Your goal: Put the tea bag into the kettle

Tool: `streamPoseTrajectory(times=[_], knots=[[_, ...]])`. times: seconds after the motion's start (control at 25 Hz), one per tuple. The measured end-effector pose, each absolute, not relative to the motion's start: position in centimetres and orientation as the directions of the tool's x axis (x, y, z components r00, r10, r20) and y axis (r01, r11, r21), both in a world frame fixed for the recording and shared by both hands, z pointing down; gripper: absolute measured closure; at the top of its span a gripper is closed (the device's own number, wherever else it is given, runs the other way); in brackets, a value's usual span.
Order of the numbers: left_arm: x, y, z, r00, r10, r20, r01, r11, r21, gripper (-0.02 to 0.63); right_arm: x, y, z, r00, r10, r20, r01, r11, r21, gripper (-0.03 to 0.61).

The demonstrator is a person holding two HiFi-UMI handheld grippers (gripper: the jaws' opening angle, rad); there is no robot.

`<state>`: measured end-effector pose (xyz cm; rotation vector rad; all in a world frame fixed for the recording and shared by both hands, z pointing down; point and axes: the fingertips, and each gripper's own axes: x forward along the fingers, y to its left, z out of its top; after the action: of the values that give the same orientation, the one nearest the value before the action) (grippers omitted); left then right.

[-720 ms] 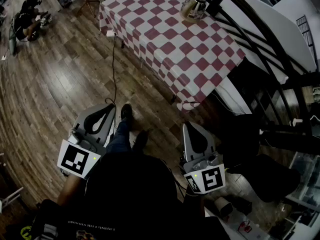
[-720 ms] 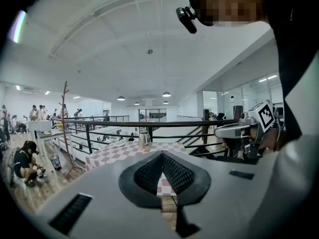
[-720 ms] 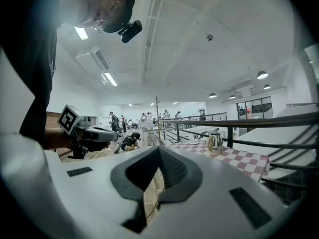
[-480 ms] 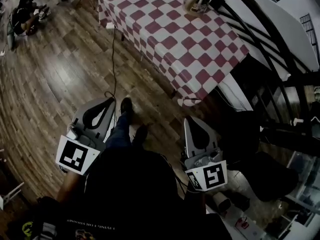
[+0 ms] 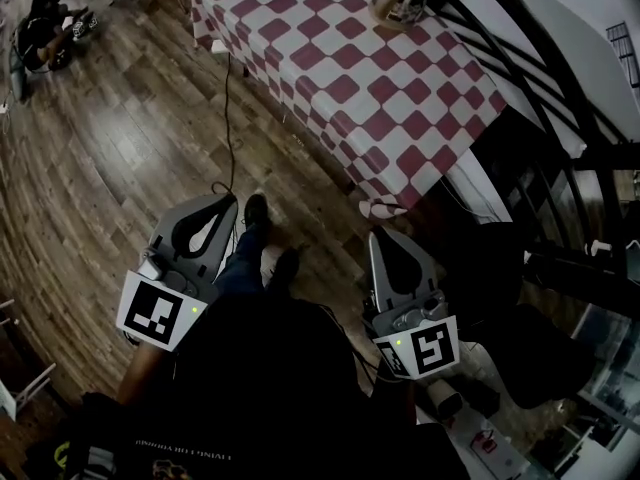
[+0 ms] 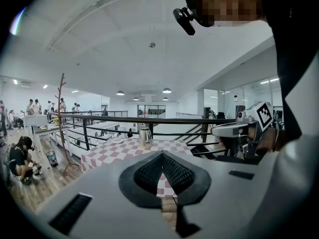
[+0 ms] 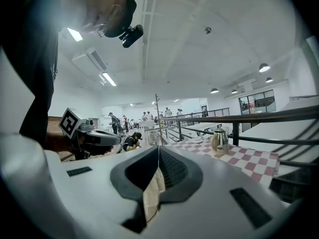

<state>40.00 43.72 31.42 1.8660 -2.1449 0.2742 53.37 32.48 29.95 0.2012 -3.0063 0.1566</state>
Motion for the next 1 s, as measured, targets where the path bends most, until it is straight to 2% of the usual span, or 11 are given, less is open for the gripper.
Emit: streamPoseTrajectory(times=[0.56,1.0], knots=[[34.3,41.2,32.0,-0.125,-0.927,0.355,-0.985,0.160,0.070,0.620,46.5,29.8,29.9,-0.982,-0.091,0.164,-0.110,0.988,-0.111,0.561],[26.6,40.0,31.5,-0.120,-0.929,0.350,-0.985,0.155,0.074,0.620,38.5,28.8,28.6,-0.981,-0.078,0.177,-0.096,0.991,-0.093,0.561]])
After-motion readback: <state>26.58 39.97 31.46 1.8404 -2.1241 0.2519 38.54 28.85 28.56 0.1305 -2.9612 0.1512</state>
